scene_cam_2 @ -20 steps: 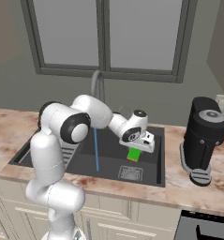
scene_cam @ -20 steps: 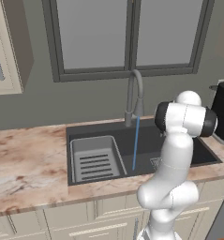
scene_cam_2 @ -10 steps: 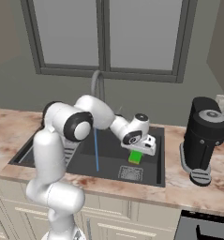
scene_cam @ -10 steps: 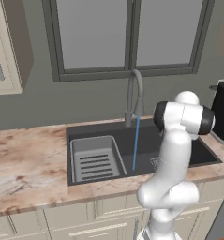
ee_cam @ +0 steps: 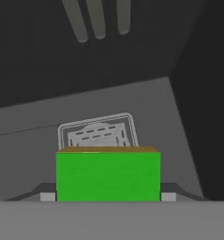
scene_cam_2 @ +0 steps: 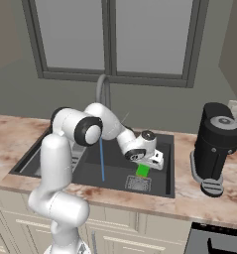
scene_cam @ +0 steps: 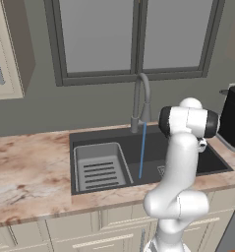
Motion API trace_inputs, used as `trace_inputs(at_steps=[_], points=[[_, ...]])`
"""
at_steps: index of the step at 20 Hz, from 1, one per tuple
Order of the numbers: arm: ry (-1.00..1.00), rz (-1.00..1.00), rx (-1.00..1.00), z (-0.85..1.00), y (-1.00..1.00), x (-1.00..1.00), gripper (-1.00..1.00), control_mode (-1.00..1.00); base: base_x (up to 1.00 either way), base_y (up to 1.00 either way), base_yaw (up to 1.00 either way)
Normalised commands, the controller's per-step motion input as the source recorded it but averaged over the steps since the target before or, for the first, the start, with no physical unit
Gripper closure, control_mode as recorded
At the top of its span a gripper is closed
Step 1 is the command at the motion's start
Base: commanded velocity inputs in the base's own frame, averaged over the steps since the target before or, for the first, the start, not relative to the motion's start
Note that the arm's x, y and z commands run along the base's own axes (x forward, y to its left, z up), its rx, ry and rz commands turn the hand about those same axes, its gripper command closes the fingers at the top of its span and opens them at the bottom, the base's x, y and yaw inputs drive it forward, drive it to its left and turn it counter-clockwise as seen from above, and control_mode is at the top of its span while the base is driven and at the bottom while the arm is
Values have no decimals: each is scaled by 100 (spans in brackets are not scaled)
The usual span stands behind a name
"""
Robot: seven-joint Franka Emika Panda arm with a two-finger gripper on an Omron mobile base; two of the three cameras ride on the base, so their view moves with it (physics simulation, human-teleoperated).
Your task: Soak the sponge with water for a few seconds and then drop it inside the sink.
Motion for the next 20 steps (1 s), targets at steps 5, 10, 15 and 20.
trace_inputs(at_steps=[5, 10, 15, 20], points=[[-9, 0, 0, -33, 0, 11, 100, -100, 0, 0, 0], [-3, 0, 0, -19, 0, 11, 100, -100, 0, 0, 0], [0, 0, 0, -28, 0, 10, 100, -100, 0, 0, 0], [0, 0, 0, -26, -1, 1, 100, -100, 0, 0, 0]])
